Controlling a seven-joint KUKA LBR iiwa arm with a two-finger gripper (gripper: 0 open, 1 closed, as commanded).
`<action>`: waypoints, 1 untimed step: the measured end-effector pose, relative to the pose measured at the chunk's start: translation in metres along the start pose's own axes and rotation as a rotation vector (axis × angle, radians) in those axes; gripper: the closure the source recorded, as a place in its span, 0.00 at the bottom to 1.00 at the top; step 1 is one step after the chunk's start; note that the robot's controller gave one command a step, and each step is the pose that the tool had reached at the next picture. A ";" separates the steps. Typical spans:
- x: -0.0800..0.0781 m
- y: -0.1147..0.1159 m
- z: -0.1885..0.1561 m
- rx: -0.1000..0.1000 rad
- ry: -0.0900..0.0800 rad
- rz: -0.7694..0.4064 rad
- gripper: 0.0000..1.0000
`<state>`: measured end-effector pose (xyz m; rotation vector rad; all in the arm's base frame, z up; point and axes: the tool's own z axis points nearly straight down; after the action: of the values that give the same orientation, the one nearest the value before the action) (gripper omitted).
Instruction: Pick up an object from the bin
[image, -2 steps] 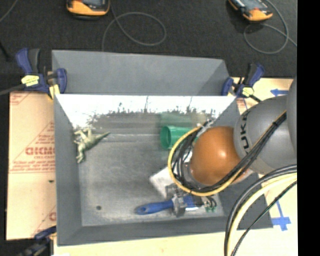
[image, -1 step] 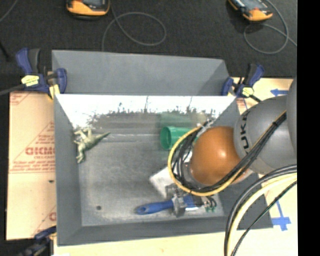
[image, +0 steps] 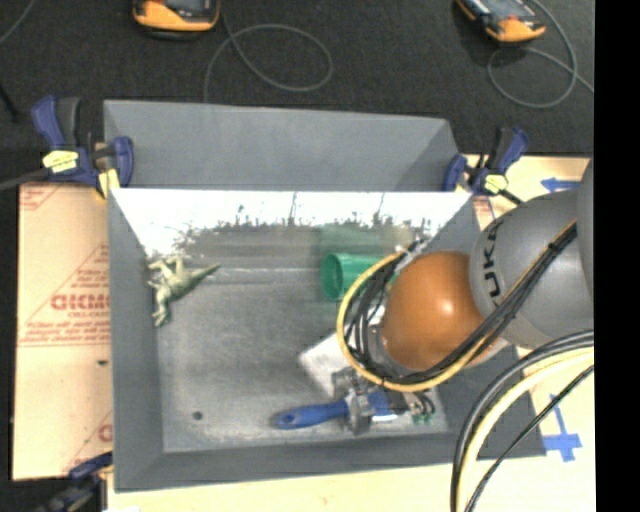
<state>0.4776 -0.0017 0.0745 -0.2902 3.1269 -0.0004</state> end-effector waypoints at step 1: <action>0.001 0.000 -0.017 -0.001 0.005 0.001 1.00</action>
Offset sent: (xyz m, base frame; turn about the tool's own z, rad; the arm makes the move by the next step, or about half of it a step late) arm -0.0002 0.0002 0.0627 0.0000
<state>0.4765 -0.0018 0.0915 -0.2892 3.1320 0.0001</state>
